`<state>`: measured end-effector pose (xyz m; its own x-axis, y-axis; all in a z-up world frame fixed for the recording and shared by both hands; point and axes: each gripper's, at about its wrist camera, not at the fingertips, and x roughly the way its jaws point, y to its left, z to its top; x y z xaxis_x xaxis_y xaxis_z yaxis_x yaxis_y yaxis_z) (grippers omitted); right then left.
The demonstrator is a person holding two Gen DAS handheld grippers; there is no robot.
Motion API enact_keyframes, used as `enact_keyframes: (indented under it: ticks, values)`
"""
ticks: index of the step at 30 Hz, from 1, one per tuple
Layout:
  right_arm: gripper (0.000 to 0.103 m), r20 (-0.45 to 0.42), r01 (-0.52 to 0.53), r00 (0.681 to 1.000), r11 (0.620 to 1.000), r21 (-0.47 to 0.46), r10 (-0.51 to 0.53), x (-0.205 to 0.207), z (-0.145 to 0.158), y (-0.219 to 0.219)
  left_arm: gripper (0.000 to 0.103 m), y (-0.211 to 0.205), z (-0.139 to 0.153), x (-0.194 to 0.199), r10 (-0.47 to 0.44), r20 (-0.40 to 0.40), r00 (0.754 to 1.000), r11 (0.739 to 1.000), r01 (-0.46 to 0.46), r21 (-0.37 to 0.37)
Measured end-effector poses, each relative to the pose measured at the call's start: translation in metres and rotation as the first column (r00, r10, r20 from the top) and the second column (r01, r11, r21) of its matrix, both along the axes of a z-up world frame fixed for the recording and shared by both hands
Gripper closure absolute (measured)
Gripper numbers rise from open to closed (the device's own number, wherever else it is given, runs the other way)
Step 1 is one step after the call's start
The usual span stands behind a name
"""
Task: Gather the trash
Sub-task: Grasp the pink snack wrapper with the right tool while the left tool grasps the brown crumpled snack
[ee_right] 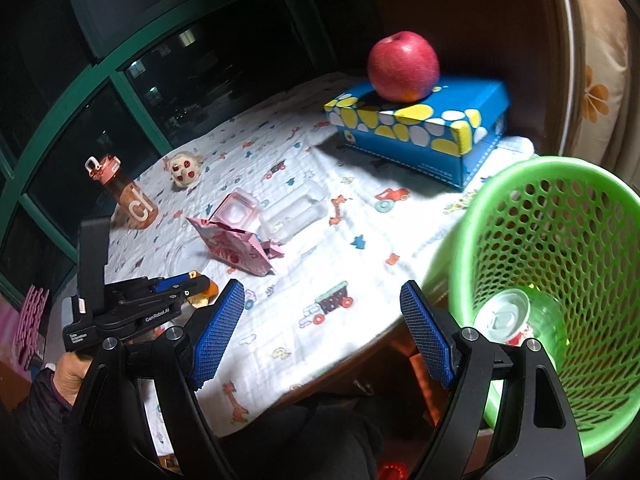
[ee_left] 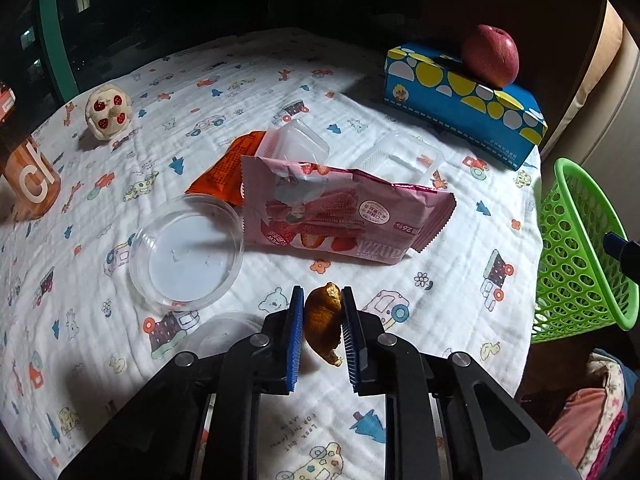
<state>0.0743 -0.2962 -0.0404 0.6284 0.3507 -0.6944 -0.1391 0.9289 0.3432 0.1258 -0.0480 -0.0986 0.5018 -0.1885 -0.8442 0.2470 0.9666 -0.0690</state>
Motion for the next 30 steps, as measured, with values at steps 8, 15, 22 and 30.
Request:
enact_keyframes:
  ticks: [8, 15, 22, 30]
  values:
    - [0.023, 0.013, -0.113, 0.994, 0.993, -0.020, 0.113, 0.026, 0.000, 0.042, 0.085, 0.027, 0.029, -0.009, 0.054, 0.042, 0.998, 0.998, -0.052, -0.047]
    - [0.024, 0.016, -0.248, 0.968, 0.968, -0.043, 0.249, 0.058, -0.002, 0.089, 0.085, 0.055, 0.047, -0.015, 0.105, 0.064, 0.992, 0.991, -0.099, -0.089]
    - [0.030, 0.000, -0.361, 0.931, 0.921, -0.147, 0.365, 0.089, -0.013, 0.131, 0.085, 0.081, 0.045, -0.018, 0.150, 0.044, 0.988, 0.982, -0.143, -0.126]
    - [0.043, -0.056, -0.442, 0.895, 0.859, -0.259, 0.443, 0.115, -0.035, 0.161, 0.085, 0.094, 0.037, -0.016, 0.173, 0.018, 0.985, 0.975, -0.169, -0.143]
